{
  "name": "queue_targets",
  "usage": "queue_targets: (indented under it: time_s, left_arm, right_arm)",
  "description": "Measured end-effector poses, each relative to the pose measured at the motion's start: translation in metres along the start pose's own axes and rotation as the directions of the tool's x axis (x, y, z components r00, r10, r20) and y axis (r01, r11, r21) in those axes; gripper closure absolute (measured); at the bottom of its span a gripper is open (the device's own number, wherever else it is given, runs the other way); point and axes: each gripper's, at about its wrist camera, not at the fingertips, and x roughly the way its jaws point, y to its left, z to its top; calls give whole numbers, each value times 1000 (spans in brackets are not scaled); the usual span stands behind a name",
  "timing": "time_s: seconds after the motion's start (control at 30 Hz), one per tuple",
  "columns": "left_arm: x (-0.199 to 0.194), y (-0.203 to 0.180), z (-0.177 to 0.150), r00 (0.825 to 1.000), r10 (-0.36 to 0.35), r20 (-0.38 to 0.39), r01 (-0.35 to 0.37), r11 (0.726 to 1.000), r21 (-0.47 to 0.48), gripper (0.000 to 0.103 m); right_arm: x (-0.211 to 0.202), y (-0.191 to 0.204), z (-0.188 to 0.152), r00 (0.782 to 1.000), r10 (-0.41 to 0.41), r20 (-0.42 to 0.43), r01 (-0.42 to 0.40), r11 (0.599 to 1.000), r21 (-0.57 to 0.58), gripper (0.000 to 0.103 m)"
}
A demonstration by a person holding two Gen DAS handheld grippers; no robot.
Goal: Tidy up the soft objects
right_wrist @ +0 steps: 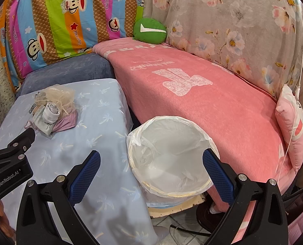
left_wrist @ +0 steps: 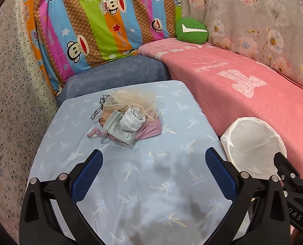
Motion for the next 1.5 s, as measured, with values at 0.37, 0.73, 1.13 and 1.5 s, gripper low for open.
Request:
queue_targets:
  time_s: [0.37,0.73,1.13,1.5]
  left_arm:
    - [0,-1,1,1000,-1,2,1,1000,0,7]
    - [1,-2,3,1000,-3,2,3,1000,0,7]
    - [11,4,6,1000,-15,-2,15,1000,-13,7]
    - [29,27,1,1000,-6,-8,5,999,-46,7]
  right_arm:
    - [0,-1,2,1000,0,1,0,1000,1,6]
    - [0,-1,3,1000,-1,1,1,1000,0,6]
    - [3,4,12,1000,0,-1,0,1000,-5,6]
    - [14,23,20,1000,11,8,-12,1000,3,6]
